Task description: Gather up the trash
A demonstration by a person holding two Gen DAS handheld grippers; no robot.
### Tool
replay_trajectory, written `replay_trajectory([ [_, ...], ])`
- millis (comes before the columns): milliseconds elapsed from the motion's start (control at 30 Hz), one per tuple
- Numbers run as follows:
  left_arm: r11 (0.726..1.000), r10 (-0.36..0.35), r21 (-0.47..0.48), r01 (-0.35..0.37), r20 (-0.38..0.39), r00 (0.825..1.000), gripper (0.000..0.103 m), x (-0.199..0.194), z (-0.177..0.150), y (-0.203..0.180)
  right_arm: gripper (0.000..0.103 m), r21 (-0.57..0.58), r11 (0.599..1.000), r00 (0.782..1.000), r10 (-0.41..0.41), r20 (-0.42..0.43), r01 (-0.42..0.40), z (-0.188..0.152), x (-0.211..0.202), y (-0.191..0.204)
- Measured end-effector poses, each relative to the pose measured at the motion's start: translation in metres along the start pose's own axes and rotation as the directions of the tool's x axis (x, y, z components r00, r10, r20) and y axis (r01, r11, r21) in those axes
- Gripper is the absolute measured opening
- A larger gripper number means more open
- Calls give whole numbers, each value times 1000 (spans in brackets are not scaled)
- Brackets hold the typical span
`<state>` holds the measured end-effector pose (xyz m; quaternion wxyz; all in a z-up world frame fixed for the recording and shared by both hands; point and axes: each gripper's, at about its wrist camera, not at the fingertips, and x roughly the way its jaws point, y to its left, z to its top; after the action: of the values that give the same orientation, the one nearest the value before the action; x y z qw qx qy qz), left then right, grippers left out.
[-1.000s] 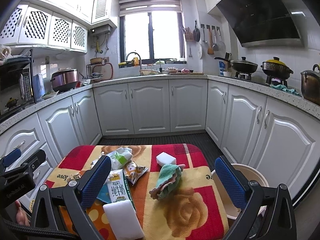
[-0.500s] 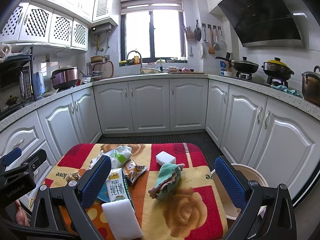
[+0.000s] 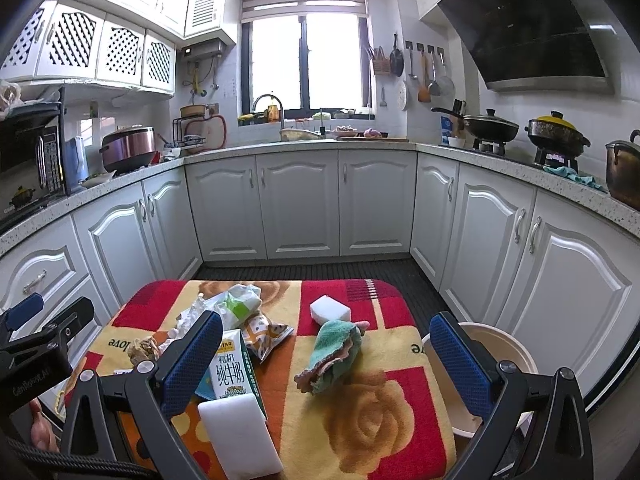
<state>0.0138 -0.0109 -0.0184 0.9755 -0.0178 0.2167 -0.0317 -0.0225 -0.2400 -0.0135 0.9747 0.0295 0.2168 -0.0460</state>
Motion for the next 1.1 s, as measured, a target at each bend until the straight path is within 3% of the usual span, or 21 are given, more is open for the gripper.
replay_trajectory([
  [867,1000,6,-5,-7,-39,999,103,16,-6,5,103,-20,1000,998,15,-60,-16,-9,16,5],
  [1000,999,-46,-4,46,-102,994,103,24,-10,20,103,-35,999,991,34,-128,-39,-14,28,5],
  [1100,994,-101,14,105,-192,976,103,36,-20,34,103,-38,993,975,106,-195,-115,-25,38,5],
])
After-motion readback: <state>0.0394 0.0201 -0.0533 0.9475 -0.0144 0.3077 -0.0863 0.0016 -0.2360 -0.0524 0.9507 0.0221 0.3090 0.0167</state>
